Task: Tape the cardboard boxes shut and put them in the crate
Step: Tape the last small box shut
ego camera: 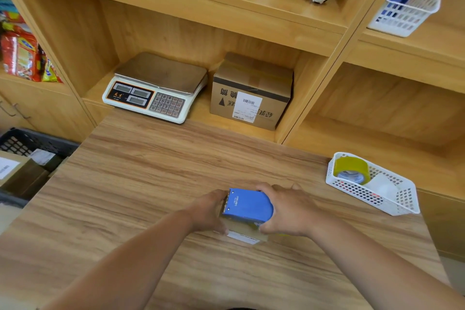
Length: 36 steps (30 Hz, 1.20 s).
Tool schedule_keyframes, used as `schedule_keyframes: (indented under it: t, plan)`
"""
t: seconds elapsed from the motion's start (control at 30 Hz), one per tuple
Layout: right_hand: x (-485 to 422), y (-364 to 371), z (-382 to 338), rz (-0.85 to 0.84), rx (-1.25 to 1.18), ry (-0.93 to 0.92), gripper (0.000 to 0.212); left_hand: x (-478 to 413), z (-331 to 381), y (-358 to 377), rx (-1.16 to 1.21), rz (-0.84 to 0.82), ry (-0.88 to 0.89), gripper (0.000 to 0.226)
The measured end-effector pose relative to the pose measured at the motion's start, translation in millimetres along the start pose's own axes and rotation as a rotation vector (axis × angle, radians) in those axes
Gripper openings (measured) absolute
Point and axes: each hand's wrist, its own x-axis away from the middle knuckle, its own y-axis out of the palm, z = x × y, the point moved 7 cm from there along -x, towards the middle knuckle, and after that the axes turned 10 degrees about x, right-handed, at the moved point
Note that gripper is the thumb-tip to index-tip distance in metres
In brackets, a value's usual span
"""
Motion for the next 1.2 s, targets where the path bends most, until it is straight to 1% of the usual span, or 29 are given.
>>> schedule_keyframes:
  t: [0.03, 0.1, 0.17, 0.27, 0.37, 0.53, 0.7, 0.93, 1.2]
  plan:
    - [0.8, 1.1, 0.9, 0.013, 0.0, -0.016, 0.068, -0.3, -0.9, 0.3, -0.007, -0.001, -0.006, 0.104]
    - [2.7, 3.1, 3.7, 0.029, 0.001, -0.035, 0.059, -0.6, -1.1, 1.9, -0.013, 0.001, -0.002, 0.104]
    - [5.0, 5.6, 9.7, 0.035, -0.007, -0.043, 0.056, -1.0, -0.5, 3.5, -0.011, 0.007, 0.013, 0.102]
    - [15.9, 8.7, 29.8, 0.043, 0.018, -0.057, 0.055, -3.7, 2.0, 4.7, -0.042, 0.005, 0.054, 0.089]
    - [36.1, 14.3, 63.4, 0.031, 0.025, -0.015, 0.056, -5.7, 5.5, 5.1, -0.062, 0.001, 0.08, 0.082]
    - [56.3, 26.5, 96.1, 0.016, 0.015, 0.034, 0.055, -6.4, 5.6, 6.3, -0.042, -0.004, 0.073, 0.091]
    - [57.5, 36.0, 99.3, 0.007, 0.009, 0.03, 0.055, -4.4, 7.1, 7.8, -0.067, 0.002, 0.058, 0.095]
    - [52.2, 52.1, 104.7, 0.004, -0.051, 0.027, 0.053, -4.5, 7.7, 7.6, -0.089, 0.008, 0.039, 0.097]
    - [42.9, 67.8, 105.8, -0.022, -0.037, 0.02, 0.054, -4.6, 8.1, 8.4, -0.097, -0.005, 0.012, 0.098]
